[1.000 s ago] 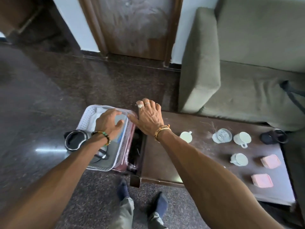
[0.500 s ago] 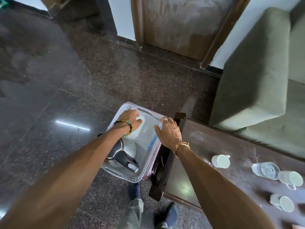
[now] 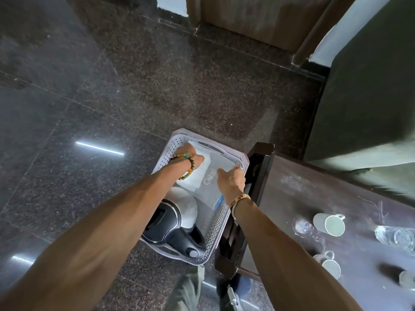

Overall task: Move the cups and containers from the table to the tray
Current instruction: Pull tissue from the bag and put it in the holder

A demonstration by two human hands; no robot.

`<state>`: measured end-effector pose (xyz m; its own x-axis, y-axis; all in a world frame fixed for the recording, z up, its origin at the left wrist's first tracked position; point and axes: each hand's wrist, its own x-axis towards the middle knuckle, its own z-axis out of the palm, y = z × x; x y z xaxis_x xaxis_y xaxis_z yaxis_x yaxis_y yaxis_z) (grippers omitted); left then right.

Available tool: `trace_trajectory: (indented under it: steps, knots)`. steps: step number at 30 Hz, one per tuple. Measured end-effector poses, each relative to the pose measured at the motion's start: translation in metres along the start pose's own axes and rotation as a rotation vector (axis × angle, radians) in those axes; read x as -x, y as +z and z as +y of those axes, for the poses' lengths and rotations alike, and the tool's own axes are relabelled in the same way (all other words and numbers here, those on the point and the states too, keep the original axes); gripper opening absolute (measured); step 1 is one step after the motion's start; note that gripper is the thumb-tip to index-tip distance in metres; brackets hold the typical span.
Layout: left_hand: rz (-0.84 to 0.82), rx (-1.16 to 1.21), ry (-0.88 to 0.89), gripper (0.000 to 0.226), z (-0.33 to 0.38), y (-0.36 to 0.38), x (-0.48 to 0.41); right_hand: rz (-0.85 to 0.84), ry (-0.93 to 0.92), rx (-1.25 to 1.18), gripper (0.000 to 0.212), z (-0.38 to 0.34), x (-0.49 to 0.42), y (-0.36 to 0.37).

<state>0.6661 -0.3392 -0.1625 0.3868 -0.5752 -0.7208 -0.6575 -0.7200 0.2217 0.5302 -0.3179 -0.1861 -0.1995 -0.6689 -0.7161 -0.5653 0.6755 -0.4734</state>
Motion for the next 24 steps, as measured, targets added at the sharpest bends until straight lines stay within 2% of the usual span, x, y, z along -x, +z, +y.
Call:
trace_trajectory:
  steps: [3,5,7,13,19,21,24]
  knots:
    - [0.011,0.080,-0.035,0.059,0.001,0.000,-0.010,0.061,0.051,-0.054,0.019,-0.001,-0.004,0.008]
    - [-0.004,0.122,-0.053,0.069,0.002,0.000,-0.015,0.084,0.076,-0.077,0.036,-0.002,-0.006,0.011]
    - [-0.007,0.156,-0.076,0.071,0.002,-0.001,-0.020,0.102,0.098,-0.103,0.038,-0.004,-0.009,0.013]
    - [0.011,0.198,-0.076,0.050,-0.003,0.001,-0.036,0.088,0.240,-0.341,0.025,-0.008,-0.017,0.016]
    - [0.124,-0.012,0.049,0.038,-0.013,0.001,-0.045,-0.114,0.321,-0.534,0.006,-0.004,-0.023,0.024]
    - [0.161,-0.085,0.106,0.030,-0.016,0.001,-0.046,-0.070,0.305,-0.518,0.024,0.001,-0.024,0.025]
    - [0.190,-0.121,0.170,0.024,-0.020,0.002,-0.047,-0.057,0.303,-0.502,0.030,0.005,-0.027,0.028]
